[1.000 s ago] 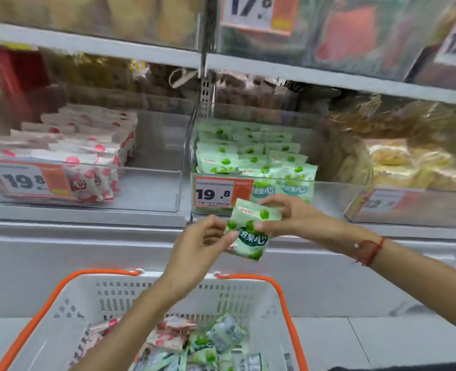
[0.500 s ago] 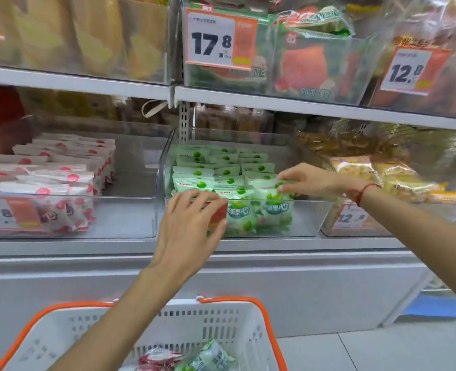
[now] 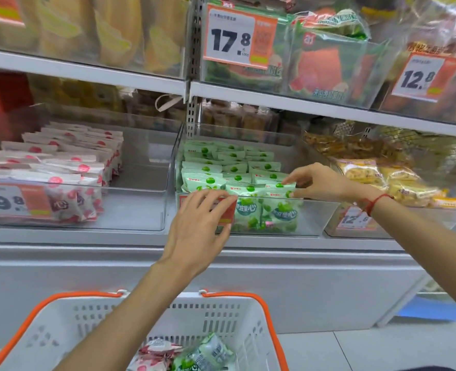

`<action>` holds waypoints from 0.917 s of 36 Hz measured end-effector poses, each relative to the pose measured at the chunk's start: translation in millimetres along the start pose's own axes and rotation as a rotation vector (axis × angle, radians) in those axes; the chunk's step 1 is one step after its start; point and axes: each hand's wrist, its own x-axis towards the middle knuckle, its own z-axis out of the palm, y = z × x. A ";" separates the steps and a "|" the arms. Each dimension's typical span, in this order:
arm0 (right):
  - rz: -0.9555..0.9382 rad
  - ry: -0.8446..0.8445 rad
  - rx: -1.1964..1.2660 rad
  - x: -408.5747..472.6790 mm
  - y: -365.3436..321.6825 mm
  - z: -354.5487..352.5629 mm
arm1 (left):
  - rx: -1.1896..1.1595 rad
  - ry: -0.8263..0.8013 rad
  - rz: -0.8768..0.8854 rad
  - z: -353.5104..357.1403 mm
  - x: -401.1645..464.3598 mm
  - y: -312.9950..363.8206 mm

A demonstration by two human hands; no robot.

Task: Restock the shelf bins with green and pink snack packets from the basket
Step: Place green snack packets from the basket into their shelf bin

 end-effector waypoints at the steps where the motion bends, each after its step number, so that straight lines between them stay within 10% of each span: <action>1: -0.021 0.135 -0.013 -6.1 -4.4 2.6 | 0.000 0.004 0.016 0.1 -1.2 -1.2; 5: -0.146 0.401 0.087 -36.0 -43.2 26.2 | -0.024 0.100 0.052 -2.7 -16.3 -4.5; 11: -0.176 -0.039 0.195 -56.2 -82.4 112.9 | -0.051 0.160 -0.097 7.2 -81.9 -20.4; 17: -0.046 -0.638 0.169 -63.3 -90.2 228.8 | -0.155 -0.531 -0.459 31.3 -157.2 -41.6; 24: 0.054 -1.160 0.176 -118.0 -111.1 358.4 | -0.135 -1.522 -0.429 68.1 -246.5 -49.5; 33: 0.240 -1.094 0.417 -155.9 -112.8 400.7 | -0.377 -1.420 -0.628 78.4 -310.9 -64.2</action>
